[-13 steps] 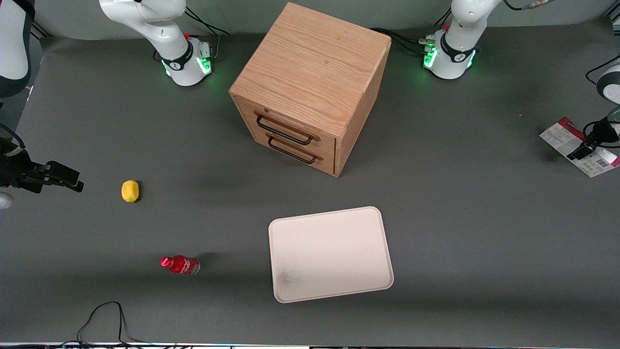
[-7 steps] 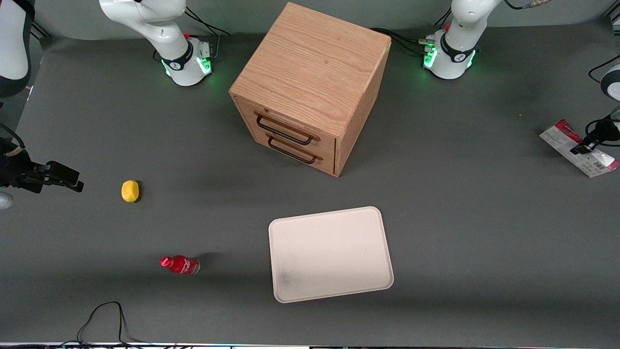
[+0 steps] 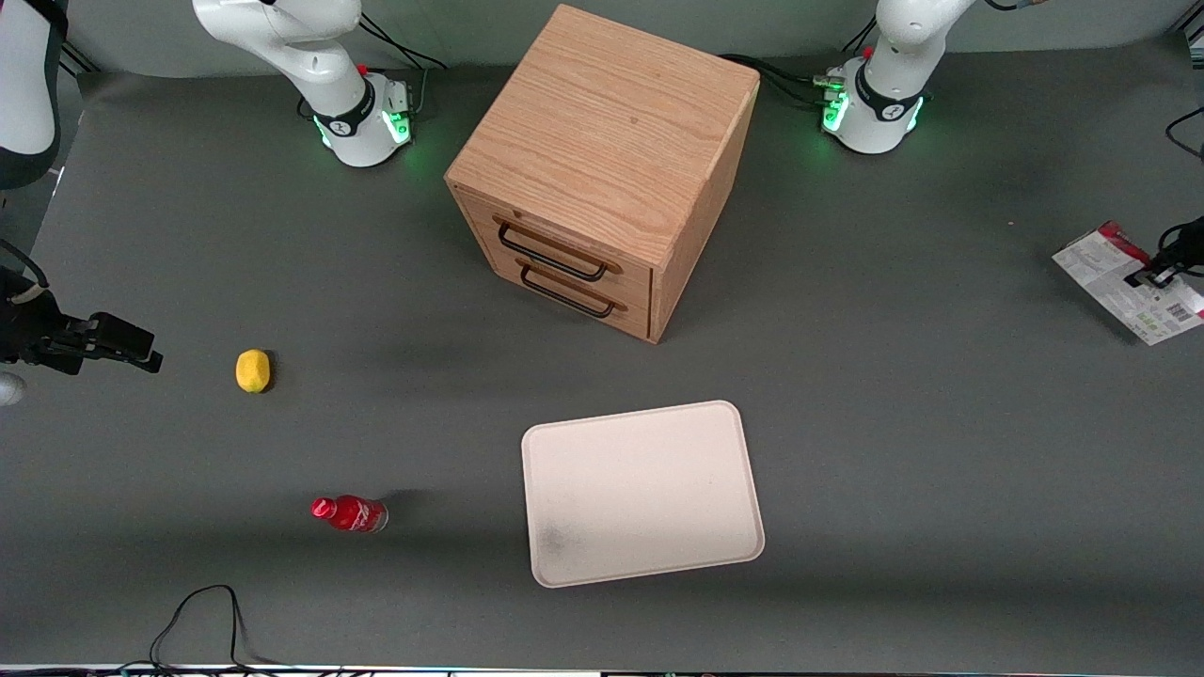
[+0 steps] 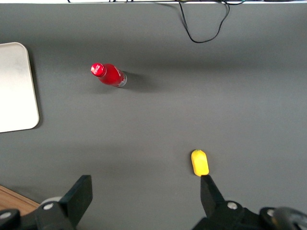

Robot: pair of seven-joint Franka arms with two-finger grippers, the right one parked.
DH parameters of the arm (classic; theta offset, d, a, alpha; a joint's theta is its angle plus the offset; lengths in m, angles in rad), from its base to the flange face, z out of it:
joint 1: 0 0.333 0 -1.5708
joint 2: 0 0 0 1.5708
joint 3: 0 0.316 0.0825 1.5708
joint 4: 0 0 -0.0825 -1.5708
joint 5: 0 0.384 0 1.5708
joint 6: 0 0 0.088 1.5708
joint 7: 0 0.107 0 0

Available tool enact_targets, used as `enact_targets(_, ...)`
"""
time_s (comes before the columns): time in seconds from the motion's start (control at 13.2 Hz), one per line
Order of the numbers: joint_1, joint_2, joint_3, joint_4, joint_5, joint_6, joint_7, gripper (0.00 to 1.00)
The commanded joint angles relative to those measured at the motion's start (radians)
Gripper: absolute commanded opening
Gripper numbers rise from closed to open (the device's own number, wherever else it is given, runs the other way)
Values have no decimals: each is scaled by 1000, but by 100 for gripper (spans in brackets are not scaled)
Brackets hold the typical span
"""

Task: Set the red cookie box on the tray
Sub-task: 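Lift the cookie box upright with the left gripper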

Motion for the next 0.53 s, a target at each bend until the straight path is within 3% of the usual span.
enact_targets(0.0,-14,-114,3,46,39,-169,8,0)
enact_targets(0.23,-38,-205,-5,100,99,-298,71,0)
enact_targets(0.45,-116,-254,-6,200,99,-445,146,0)
